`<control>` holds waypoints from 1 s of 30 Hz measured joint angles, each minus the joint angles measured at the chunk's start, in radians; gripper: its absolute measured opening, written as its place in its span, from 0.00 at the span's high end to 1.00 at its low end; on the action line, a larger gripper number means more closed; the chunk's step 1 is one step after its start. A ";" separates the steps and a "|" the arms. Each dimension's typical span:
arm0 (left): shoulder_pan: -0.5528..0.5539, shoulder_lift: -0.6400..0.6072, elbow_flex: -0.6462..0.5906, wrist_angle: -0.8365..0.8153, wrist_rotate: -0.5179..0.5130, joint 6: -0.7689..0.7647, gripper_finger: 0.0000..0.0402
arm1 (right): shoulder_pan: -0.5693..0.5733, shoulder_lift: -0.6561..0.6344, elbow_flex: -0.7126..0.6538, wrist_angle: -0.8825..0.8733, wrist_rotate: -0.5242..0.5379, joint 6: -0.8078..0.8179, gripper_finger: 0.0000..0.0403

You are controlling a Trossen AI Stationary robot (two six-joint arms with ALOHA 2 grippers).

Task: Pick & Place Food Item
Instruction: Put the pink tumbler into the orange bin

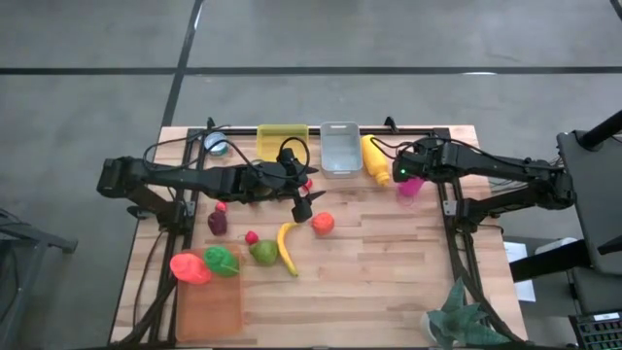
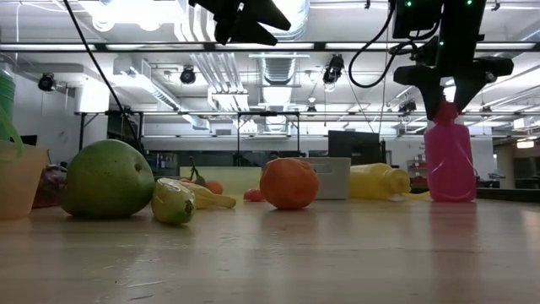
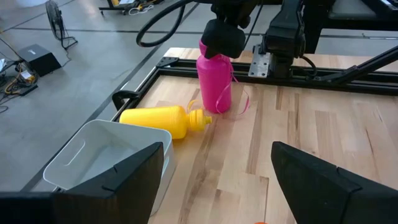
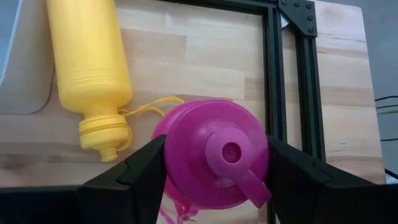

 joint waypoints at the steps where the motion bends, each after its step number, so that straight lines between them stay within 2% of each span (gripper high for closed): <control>1: 0.000 0.000 0.000 0.000 0.000 0.000 0.24 | 0.000 0.000 0.000 0.000 -0.001 0.000 0.45; 9: 0.000 0.000 0.000 0.000 -0.001 0.001 0.24 | 0.013 -0.014 -0.001 -0.002 -0.018 -0.001 0.44; 18: 0.000 0.000 0.000 0.000 -0.002 0.003 0.24 | 0.090 -0.100 -0.003 0.000 -0.090 0.022 0.44; 24: 0.000 0.000 0.000 0.000 -0.001 0.003 0.24 | 0.200 -0.162 -0.003 0.074 -0.145 0.010 0.44; 30: 0.000 0.000 0.000 0.000 -0.001 0.003 0.24 | 0.355 -0.166 -0.003 0.205 -0.109 0.009 0.44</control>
